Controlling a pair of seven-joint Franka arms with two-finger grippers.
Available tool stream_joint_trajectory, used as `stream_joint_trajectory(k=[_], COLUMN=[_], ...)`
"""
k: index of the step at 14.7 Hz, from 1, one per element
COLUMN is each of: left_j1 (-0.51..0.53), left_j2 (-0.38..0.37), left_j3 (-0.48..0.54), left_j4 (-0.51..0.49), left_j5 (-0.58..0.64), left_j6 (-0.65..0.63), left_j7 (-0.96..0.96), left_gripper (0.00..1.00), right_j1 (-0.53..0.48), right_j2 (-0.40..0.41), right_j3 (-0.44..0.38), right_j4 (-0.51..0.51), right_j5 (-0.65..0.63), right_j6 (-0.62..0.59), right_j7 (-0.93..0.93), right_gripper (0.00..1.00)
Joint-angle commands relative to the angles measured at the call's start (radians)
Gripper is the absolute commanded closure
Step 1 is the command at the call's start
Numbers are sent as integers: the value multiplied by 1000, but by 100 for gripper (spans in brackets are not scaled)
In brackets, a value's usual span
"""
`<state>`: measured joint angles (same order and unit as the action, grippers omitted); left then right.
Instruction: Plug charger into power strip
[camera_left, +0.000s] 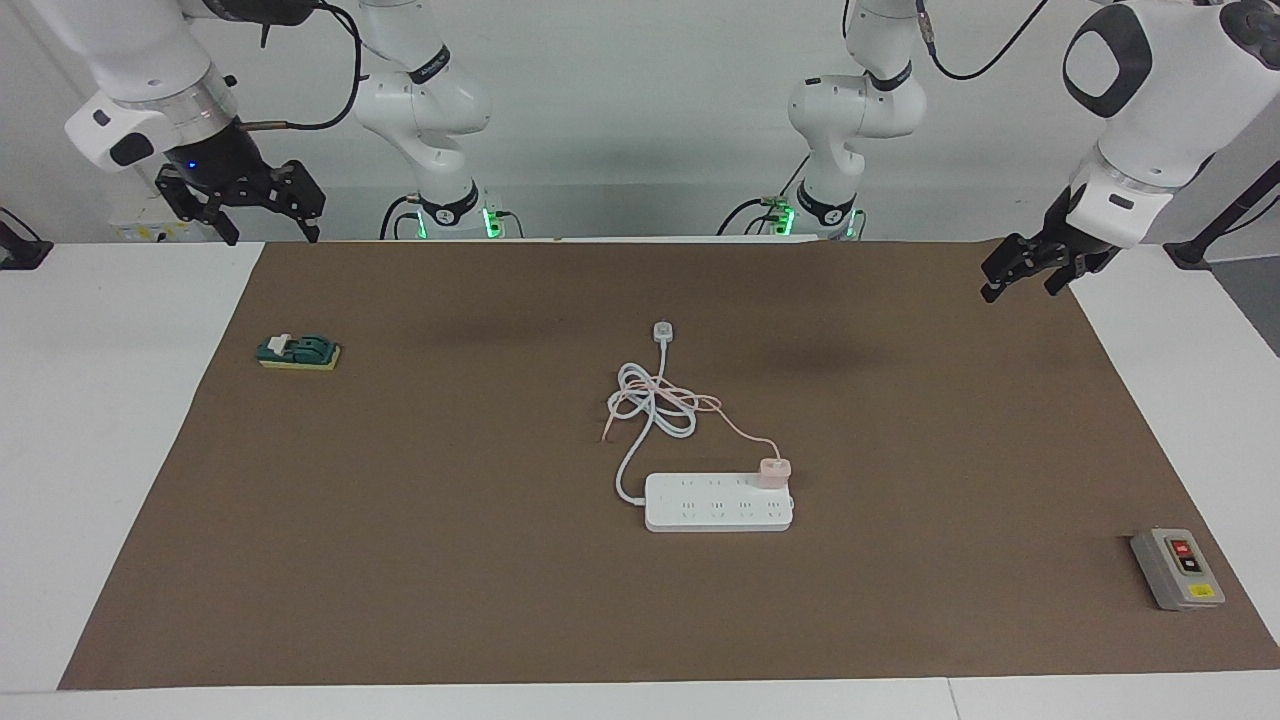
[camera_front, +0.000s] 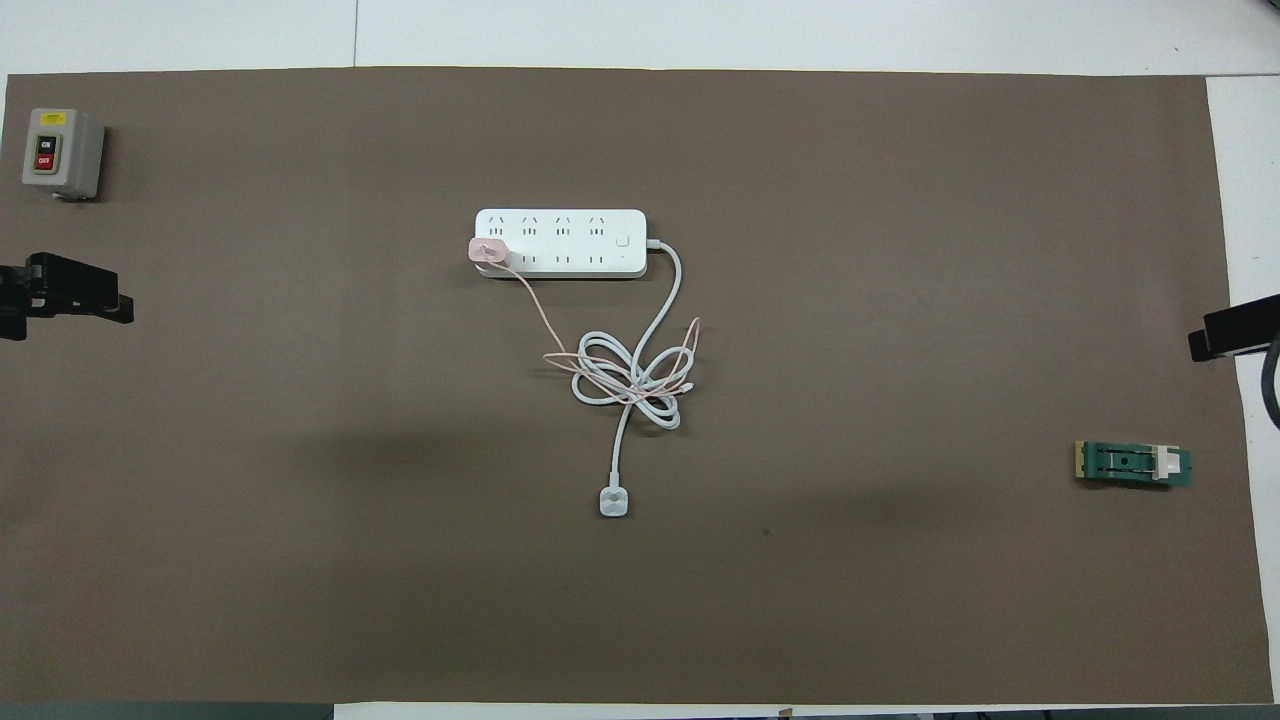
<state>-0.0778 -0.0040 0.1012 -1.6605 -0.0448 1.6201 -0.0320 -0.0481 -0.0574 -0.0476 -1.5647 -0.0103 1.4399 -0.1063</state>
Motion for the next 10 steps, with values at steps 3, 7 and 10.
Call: stream_joint_trajectory(k=[3,7,10], left_j1=[49,44,33], left_j2=[1,1,3], left_j3=[-49,-48,-51], left_j4=[7,5,7], left_j5=[22,26,63], left_j6=[0,-2,4], left_j7=[-5,4,21], left_gripper=[0,0,0], right_j1=[-18,-21,-18], right_j2=[-22,-22,-22], right_j3=[14,17,15], right_j4=[-29,-29,-31], right_j5=[-19,-17,-17], right_j6=[4,-1,-1], right_j7=[4,4,4], right_gripper=[0,0,0])
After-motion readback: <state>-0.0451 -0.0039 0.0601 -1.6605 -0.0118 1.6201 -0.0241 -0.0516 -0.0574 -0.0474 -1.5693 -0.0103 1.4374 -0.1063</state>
